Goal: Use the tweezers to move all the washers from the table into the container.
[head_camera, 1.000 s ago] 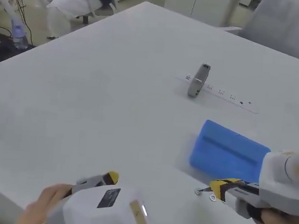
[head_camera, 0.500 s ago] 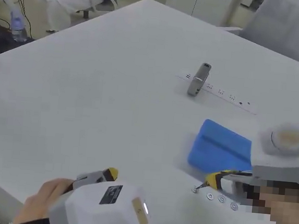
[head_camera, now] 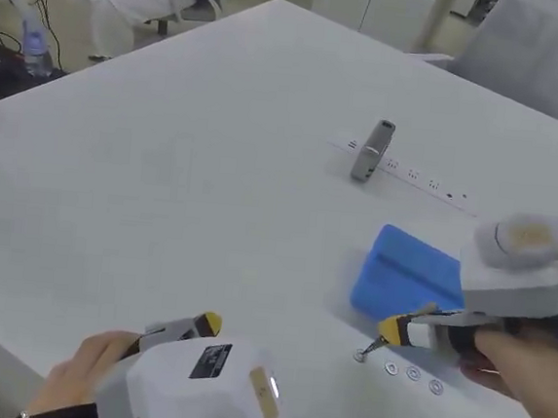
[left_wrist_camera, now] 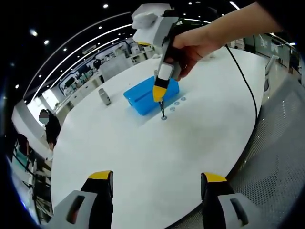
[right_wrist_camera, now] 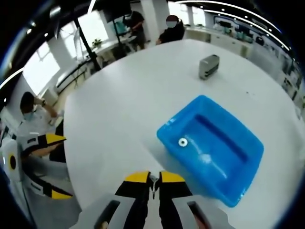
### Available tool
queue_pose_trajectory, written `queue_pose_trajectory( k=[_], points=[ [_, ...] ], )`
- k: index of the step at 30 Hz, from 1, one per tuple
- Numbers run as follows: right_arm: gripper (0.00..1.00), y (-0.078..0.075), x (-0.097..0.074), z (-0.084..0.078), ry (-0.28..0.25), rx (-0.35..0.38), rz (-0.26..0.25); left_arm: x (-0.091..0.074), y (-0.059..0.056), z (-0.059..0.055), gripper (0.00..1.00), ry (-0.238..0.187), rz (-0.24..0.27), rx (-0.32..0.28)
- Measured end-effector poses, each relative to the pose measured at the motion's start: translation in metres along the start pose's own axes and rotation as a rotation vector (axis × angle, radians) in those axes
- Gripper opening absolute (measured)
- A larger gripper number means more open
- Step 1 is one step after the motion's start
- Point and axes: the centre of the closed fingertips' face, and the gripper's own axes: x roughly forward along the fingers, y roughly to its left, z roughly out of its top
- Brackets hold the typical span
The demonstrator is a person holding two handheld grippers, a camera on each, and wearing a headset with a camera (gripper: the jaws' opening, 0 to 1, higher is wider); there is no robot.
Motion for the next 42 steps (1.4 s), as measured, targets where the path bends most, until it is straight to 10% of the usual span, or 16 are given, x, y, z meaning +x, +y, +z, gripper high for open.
queue_pose_trajectory(
  k=[16, 26, 42],
  points=[
    [0.04, 0.011, 0.005, 0.001, 0.02, -0.174, -0.049, 0.001, 0.0, -0.001, 0.76, 0.01, -0.002, 0.005],
    [0.02, 0.011, 0.003, 0.001, -0.205, -0.27, -0.155, 0.001, -0.002, -0.002, 0.76, 0.016, -0.006, 0.011],
    [0.0, 0.004, -0.014, 0.009, -0.218, -0.117, -0.108, -0.001, 0.0, 0.002, 0.77, -0.008, 0.0, -0.015]
  ],
)
